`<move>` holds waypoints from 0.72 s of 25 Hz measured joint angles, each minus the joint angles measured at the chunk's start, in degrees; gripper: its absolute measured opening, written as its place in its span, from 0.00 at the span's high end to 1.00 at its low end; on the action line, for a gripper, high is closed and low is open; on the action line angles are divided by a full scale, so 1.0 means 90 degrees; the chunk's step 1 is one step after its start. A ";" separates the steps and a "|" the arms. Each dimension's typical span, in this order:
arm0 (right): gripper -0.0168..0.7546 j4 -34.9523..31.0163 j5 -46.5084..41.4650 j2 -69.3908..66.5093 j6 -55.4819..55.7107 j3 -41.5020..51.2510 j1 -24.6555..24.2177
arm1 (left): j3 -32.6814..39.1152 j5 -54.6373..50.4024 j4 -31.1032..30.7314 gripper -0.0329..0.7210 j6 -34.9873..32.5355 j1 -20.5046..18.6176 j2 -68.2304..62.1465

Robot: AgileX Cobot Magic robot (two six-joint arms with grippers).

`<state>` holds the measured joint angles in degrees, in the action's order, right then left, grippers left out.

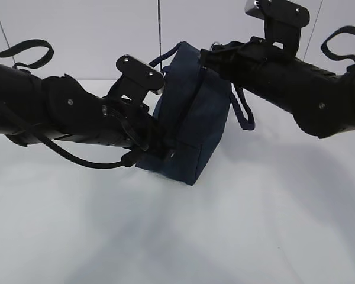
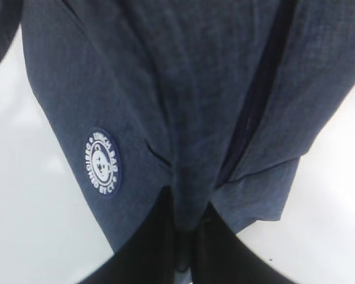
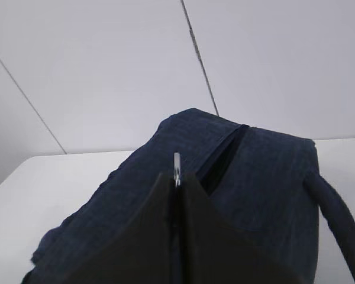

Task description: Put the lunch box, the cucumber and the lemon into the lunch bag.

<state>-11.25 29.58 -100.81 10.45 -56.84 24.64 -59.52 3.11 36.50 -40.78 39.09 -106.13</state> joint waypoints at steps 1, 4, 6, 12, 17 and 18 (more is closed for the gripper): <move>0.96 0.0000 -0.0090 -0.0080 0.0000 -0.0139 -0.0051 | 0.0000 -0.0018 0.0000 0.95 0.0000 0.0000 0.0004; 0.96 0.0000 -0.0293 -0.0299 0.0000 -0.0553 -0.0167 | 0.0000 -0.0059 0.0000 0.95 -0.0003 0.0000 0.0015; 0.96 0.0024 -0.0561 -0.0470 0.0000 -0.0916 -0.0247 | 0.0000 -0.0074 0.0000 0.95 -0.0003 0.0000 0.0015; 0.96 0.0094 -0.1506 -0.1148 0.0000 -0.2124 -0.0484 | 0.0000 -0.0088 0.0000 0.95 -0.0013 0.0000 0.0015; 0.96 0.0107 -0.2557 -0.1805 0.0000 -0.3332 -0.0663 | 0.0000 -0.0124 0.0000 0.95 -0.0013 0.0000 0.0015; 0.96 0.0119 -0.2733 -0.1953 0.0000 -0.3546 -0.0699 | 0.0000 -0.0134 0.0000 0.95 -0.0013 0.0000 0.0015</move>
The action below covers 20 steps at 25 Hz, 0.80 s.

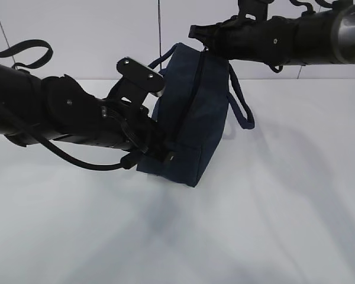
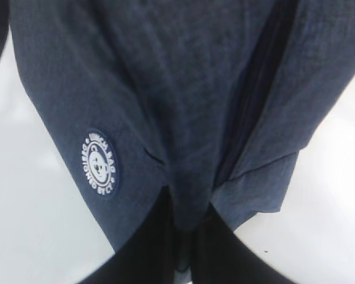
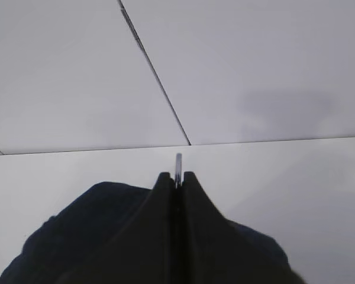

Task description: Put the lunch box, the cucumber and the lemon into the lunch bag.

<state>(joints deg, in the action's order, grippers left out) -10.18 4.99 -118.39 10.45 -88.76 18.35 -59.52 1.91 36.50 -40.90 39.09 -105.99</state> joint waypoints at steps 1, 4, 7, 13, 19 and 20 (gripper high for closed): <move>0.96 0.0011 -0.0215 -0.0144 0.0000 -0.0254 -0.0042 | 0.0000 -0.0016 0.0000 0.95 0.0000 0.0000 0.0000; 0.96 0.0068 -0.0745 -0.0540 0.0000 -0.0955 -0.0127 | 0.0011 -0.0016 0.0000 0.95 0.0000 0.0000 0.0000; 0.96 0.0095 -0.1275 -0.0940 0.0000 -0.1644 -0.0208 | 0.0011 -0.0033 0.0000 0.95 0.0000 0.0000 0.0000; 0.96 0.0149 -0.2212 -0.1579 0.0000 -0.2785 -0.0421 | 0.0011 -0.0048 0.0000 0.95 0.0000 0.0000 0.0000; 0.96 0.0149 -0.2935 -0.1820 -0.0075 -0.3199 -0.0591 | 0.0011 -0.0099 0.0000 0.96 0.0000 0.0000 0.0000; 0.96 0.0149 -0.2999 -0.1823 -0.0141 -0.3210 -0.0601 | 0.0011 -0.0113 0.0000 0.96 0.0000 0.0000 0.0000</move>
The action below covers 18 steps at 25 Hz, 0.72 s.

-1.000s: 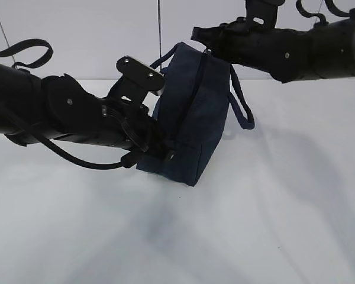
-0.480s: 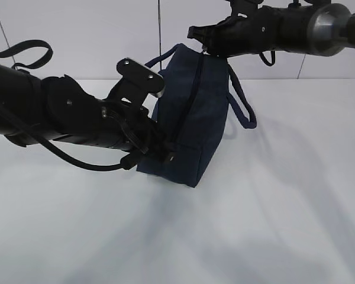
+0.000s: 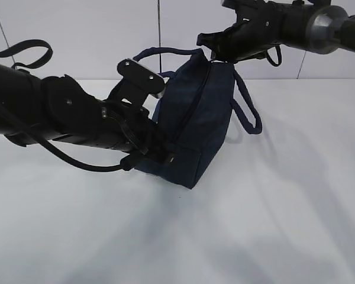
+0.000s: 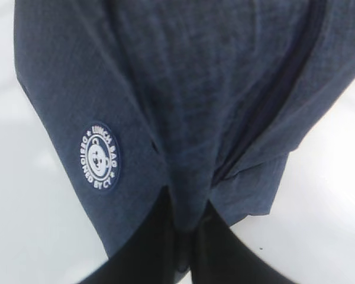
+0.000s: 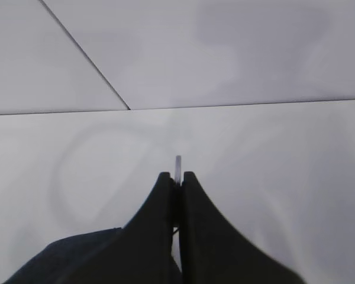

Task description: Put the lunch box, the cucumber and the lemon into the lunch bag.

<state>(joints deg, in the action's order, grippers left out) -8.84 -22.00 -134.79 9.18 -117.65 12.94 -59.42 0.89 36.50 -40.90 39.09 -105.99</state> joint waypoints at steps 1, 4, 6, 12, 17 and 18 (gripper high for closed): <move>0.96 0.0000 -0.0060 -0.0011 -0.0046 -0.0014 0.0000 | 0.0000 -0.0053 0.0000 0.96 0.0000 0.0000 0.0000; 0.96 -0.0025 -0.0212 -0.0011 -0.0133 -0.0029 0.0000 | -0.0024 -0.0231 0.0050 0.95 0.0000 0.0000 0.0003; 0.96 -0.0025 -0.0331 0.0029 -0.0192 -0.0029 0.0000 | -0.0052 -0.0400 0.0157 0.94 0.0000 0.0000 0.0003; 0.96 -0.0025 -0.0689 0.0182 -0.0243 -0.0039 0.0000 | -0.0154 -0.0928 0.0275 0.66 0.0000 -0.0026 0.0167; 0.96 -0.0097 -0.1004 0.0334 -0.0471 -0.0053 0.0000 | -0.0154 -0.1557 0.0275 0.53 0.0000 -0.0159 0.0840; 0.96 -0.0147 -0.1056 0.0347 -0.0538 -0.0098 0.0000 | -0.0154 -0.1729 0.0275 0.53 0.0000 -0.0206 0.1001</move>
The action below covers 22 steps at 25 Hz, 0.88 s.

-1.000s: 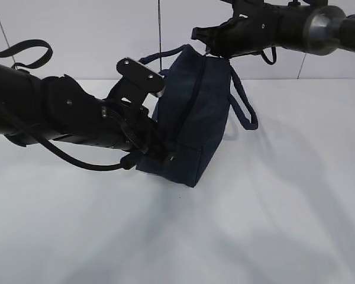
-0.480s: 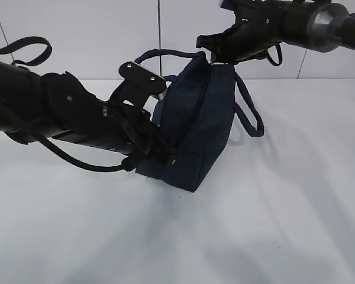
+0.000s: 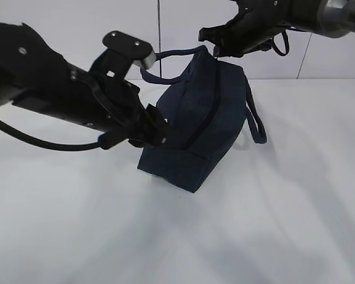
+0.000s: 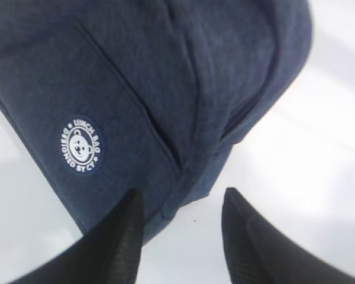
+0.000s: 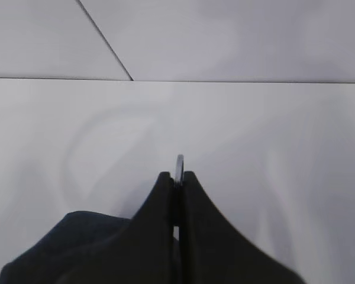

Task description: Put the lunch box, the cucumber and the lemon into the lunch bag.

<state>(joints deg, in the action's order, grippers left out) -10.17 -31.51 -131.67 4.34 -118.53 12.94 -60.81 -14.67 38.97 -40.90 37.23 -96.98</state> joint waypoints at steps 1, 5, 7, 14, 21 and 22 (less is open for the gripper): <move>0.96 -0.0053 -0.0047 0.0009 -0.0049 -0.0052 0.0000 | 0.0000 -0.0168 0.0000 0.52 0.0063 -0.0067 0.0151; 0.96 -0.0260 -0.0176 0.0009 -0.0140 -0.0192 0.0000 | -0.0112 -0.0847 -0.0011 0.52 0.0531 -0.0408 0.0566; 0.96 -0.0359 -0.0201 0.0009 -0.0167 -0.0203 0.0000 | -0.0402 -0.1271 -0.0024 0.52 0.0904 -0.0615 0.0649; 0.96 -0.0602 -0.0448 0.0009 -0.0266 -0.0207 0.0000 | -0.1981 -0.2752 -0.0268 0.52 0.2113 -0.1304 0.0518; 0.96 -0.0826 -0.0564 0.0009 -0.0368 -0.0207 0.0000 | -0.3931 -0.4277 -0.1391 0.52 0.2920 -0.1532 -0.0798; 0.96 -0.0855 -0.0564 0.0009 -0.0377 -0.0207 0.0000 | -0.4234 -0.4453 -0.1461 0.52 0.2949 -0.1532 -0.1067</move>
<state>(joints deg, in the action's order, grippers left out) -17.86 -36.58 -131.58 0.95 -120.39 12.94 -98.91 -54.75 25.82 -14.36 23.44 -106.59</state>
